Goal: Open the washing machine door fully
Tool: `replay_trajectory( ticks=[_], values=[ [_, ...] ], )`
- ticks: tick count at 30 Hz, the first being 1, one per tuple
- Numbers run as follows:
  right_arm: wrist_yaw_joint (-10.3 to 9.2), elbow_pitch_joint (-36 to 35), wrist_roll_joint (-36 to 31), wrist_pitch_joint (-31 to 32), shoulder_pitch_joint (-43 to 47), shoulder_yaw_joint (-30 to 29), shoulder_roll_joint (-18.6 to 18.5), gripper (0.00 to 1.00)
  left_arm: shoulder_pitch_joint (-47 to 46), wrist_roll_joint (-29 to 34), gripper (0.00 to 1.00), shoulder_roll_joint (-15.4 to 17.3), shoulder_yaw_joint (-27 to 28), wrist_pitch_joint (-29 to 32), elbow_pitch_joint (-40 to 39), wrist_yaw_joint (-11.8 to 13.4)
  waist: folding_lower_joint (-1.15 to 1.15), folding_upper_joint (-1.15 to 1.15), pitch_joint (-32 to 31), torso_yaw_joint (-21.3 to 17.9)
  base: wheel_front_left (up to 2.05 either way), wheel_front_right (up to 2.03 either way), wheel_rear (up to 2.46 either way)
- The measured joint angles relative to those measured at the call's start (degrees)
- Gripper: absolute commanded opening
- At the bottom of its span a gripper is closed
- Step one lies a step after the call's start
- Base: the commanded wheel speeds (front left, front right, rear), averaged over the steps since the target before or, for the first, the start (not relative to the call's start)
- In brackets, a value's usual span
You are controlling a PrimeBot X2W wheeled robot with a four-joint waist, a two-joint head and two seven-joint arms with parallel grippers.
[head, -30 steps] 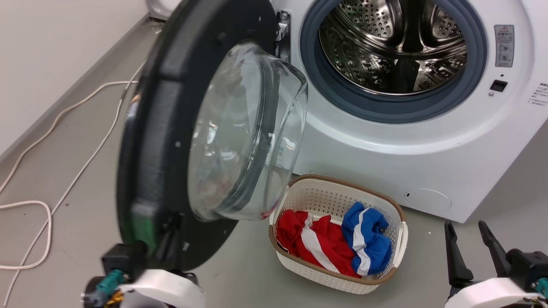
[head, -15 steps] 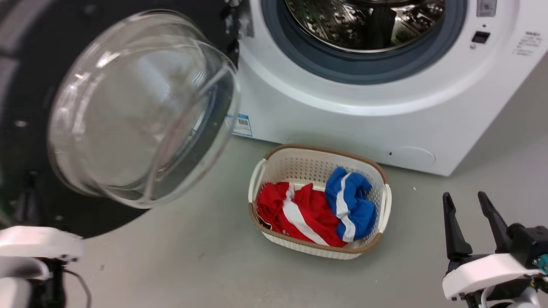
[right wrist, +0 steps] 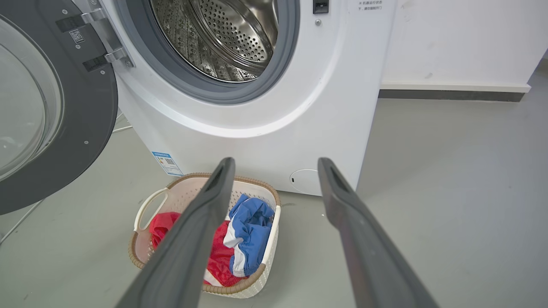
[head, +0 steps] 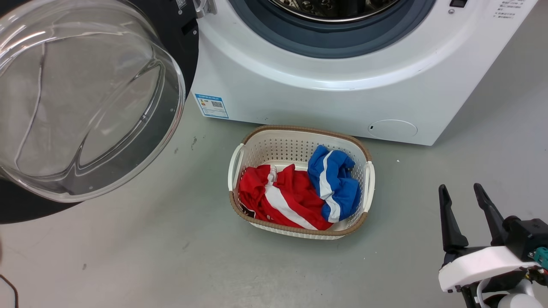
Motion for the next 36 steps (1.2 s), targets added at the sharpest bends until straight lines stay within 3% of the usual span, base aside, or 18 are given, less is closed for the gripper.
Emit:
replay_trajectory(
  ticks=[5,12,27,32,36],
  values=[
    [0.00,0.66,-0.10,-0.30,-0.65,0.19,0.00,1.00,-1.02,0.71,0.00,0.85,-0.64,-0.18,2.78,-0.55,0.00,0.00,-0.62,-0.22,0.00,0.00,0.00],
    [0.00,2.40,0.35,-0.66,0.64,-0.05,0.01,1.00,1.17,3.71,0.00,-0.88,-3.59,-0.43,0.60,0.33,0.00,0.00,-4.02,0.08,0.00,0.00,0.00],
    [0.00,3.85,1.62,-0.43,5.13,0.81,0.01,1.00,16.01,10.00,0.00,-7.92,-12.92,1.26,-23.91,6.87,-0.01,0.00,-15.04,1.96,0.00,0.00,0.00],
    [0.00,3.60,1.54,-0.35,5.56,1.37,0.02,1.00,18.46,10.89,0.00,-11.25,-17.11,1.18,-28.75,7.05,-0.01,0.00,-16.35,0.11,0.00,0.00,0.00],
    [0.00,3.44,1.51,-0.03,5.60,2.25,0.03,1.00,18.47,11.67,0.00,-12.85,-21.19,1.23,-27.85,5.42,-0.01,0.00,-16.59,-2.24,0.00,0.00,0.00]
  ],
)
